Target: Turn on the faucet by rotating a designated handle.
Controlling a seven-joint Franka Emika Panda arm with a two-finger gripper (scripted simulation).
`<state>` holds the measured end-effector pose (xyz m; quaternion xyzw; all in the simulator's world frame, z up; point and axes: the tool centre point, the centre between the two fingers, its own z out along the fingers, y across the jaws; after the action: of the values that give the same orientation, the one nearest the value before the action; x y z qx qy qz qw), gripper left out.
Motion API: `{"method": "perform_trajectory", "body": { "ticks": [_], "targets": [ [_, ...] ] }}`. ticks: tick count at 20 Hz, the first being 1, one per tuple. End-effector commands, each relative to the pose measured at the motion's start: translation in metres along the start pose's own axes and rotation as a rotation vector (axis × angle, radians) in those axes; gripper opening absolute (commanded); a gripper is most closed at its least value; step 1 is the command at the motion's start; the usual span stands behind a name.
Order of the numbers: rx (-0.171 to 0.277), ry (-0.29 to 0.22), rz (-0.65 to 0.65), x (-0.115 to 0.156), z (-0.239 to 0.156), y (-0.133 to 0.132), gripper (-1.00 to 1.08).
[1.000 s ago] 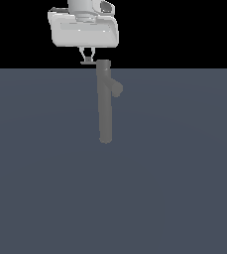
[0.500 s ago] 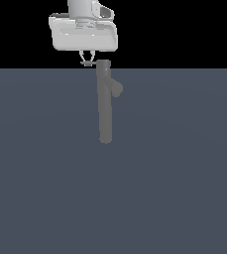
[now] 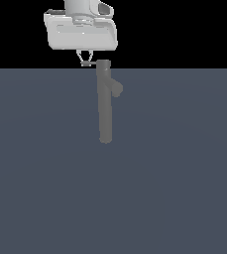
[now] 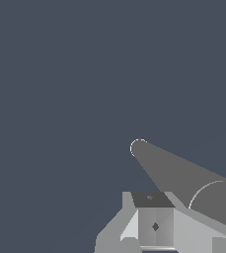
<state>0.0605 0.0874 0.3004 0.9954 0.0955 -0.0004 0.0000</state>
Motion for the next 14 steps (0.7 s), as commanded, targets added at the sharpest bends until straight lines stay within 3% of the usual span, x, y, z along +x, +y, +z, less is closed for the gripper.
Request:
{"method": "perform_trajectory", "body": {
  "ticks": [1, 14],
  "targets": [
    [0.000, 0.000, 0.000, -0.007, 0.000, -0.002, -1.00],
    [0.000, 0.007, -0.001, -0.033, 0.000, 0.004, -1.00]
  ]
}}
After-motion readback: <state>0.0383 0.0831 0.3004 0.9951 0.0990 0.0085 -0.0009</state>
